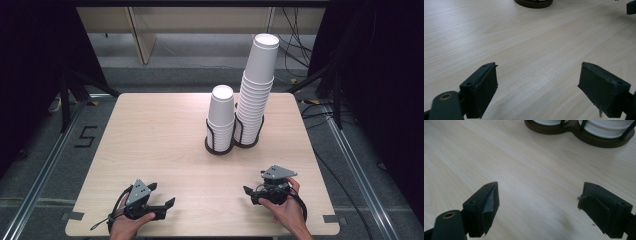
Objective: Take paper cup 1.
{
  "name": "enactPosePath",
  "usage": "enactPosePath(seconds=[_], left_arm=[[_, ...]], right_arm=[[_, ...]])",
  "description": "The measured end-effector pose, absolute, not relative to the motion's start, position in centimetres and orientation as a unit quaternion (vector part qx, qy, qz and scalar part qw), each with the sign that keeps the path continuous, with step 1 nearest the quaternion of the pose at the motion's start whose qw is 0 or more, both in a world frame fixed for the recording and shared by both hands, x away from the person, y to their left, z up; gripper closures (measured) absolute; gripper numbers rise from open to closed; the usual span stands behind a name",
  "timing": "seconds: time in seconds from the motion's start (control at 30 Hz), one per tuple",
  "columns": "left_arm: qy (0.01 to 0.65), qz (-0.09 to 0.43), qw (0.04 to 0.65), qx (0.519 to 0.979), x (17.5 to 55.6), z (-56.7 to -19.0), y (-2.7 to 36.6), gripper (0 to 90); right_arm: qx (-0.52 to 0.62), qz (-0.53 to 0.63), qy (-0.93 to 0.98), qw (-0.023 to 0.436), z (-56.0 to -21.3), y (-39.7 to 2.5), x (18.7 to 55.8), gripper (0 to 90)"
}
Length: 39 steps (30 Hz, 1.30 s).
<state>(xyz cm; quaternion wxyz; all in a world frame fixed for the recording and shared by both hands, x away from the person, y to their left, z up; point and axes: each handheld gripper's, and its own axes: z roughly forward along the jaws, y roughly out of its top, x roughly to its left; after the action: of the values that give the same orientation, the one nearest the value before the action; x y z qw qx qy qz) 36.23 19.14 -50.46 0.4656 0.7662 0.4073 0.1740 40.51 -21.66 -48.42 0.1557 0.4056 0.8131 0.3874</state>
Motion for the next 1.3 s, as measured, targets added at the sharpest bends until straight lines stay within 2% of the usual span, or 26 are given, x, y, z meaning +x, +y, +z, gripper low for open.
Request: enactPosePath(seconds=[0.07, 0.1, 0.33, 0.7, 1.3], left_arm=[[0.405, 0.172, 0.469, 0.766, 36.3, -50.6, 19.1, 14.6], [0.406, 0.171, 0.469, 0.766, 36.3, -50.6, 19.1, 14.6], [0.406, 0.176, 0.47, 0.764, 36.4, -50.5, 19.1, 14.6], [0.405, 0.177, 0.475, 0.761, 36.3, -50.4, 19.1, 14.6], [0.402, 0.182, 0.465, 0.767, 36.1, -50.4, 19.2, 14.6]], right_arm=[[0.4, 0.388, 0.815, 0.158, -48.4, -21.7, 40.6, 16.4], [0.38, 0.388, 0.821, 0.174, -48.4, -21.7, 40.7, 16.5], [0.384, 0.395, 0.819, 0.162, -48.2, -21.5, 40.6, 16.9], [0.363, 0.424, 0.81, 0.179, -47.3, -21.1, 41.1, 17.0], [0.344, 0.462, 0.796, 0.187, -43.9, -18.9, 42.9, 16.9]])
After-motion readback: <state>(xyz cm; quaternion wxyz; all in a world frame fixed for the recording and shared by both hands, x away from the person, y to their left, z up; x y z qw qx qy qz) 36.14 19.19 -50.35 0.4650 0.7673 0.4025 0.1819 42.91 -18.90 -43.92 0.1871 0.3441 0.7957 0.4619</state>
